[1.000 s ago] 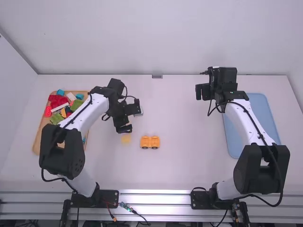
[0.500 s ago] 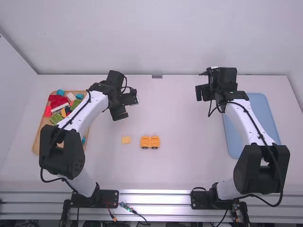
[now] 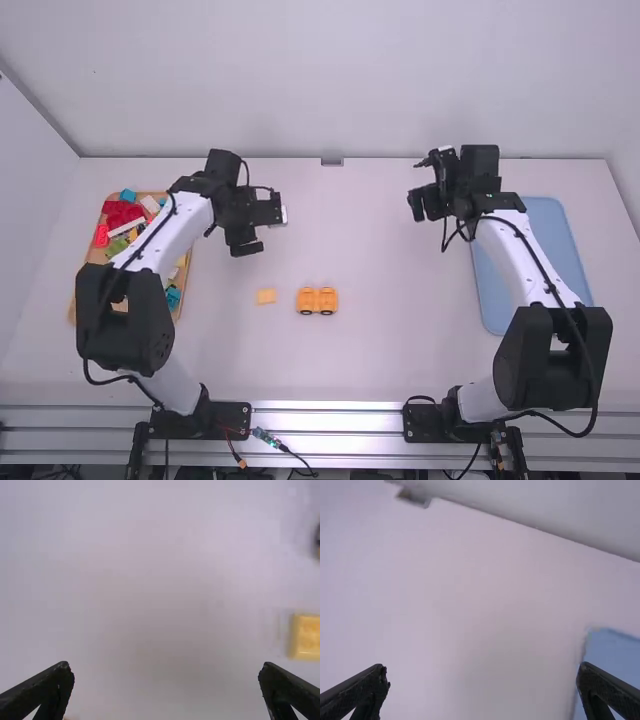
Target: Assemble lego blocks to make yellow taxi
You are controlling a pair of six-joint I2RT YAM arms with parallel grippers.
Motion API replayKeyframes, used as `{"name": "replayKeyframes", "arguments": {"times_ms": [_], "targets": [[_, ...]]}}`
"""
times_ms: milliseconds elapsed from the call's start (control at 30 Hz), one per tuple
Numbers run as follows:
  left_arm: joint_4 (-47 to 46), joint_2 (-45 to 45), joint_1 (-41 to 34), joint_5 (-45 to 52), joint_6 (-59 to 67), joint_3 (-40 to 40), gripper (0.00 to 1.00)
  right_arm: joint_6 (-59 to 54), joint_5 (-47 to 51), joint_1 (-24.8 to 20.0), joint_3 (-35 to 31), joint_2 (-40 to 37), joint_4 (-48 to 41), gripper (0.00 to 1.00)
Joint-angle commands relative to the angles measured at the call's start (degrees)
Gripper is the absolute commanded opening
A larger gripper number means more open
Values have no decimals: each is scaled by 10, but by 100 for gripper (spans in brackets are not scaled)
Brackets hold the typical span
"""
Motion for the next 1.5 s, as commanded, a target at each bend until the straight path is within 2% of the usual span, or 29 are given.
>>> {"name": "replayKeyframes", "arguments": {"times_ms": [0, 33, 133, 233, 333, 467, 567, 600, 700, 833, 900, 1067, 1100, 1233, 1467], "targets": [[-26, -15, 31, 157, 79, -8, 99, -124, -119, 2, 12, -18, -16, 99], [-33, -15, 36, 173, 87, -8, 99, -147, -140, 2, 12, -18, -23, 99], [-59, -15, 61, 255, 131, -17, 99, -320, -278, 1, 4, -18, -84, 99], [-55, -15, 69, 277, 150, -35, 99, -389, -328, 1, -18, -18, -92, 100], [-46, -15, 70, 305, 178, -62, 99, -428, -347, 1, -61, -18, -62, 99], [-33, -15, 66, 339, 225, -99, 99, -409, -385, 1, -130, -18, 28, 99], [1, -15, 66, 362, 230, -136, 99, -392, -426, 1, -202, -18, 137, 99], [3, -15, 66, 362, 230, -138, 99, -392, -428, 1, -206, -18, 144, 99], [51, -15, 66, 360, 230, -175, 99, -391, -470, 1, -265, -18, 251, 99], [94, -15, 66, 390, 230, -213, 99, -391, -512, 2, -303, -19, 313, 99], [106, -15, 66, 391, 230, -230, 99, -376, -508, 10, -310, -19, 326, 99], [184, -15, 66, 391, 230, -281, 99, -305, -447, 64, -315, -19, 345, 99], [200, -15, 65, 392, 230, -294, 99, -306, -411, 89, -315, -18, 345, 99], [228, -15, 67, 391, 230, -317, 99, -308, -337, 135, -321, -18, 343, 99], [243, -15, 70, 387, 230, -336, 99, -381, -324, 178, -365, -10, 376, 99]]}}
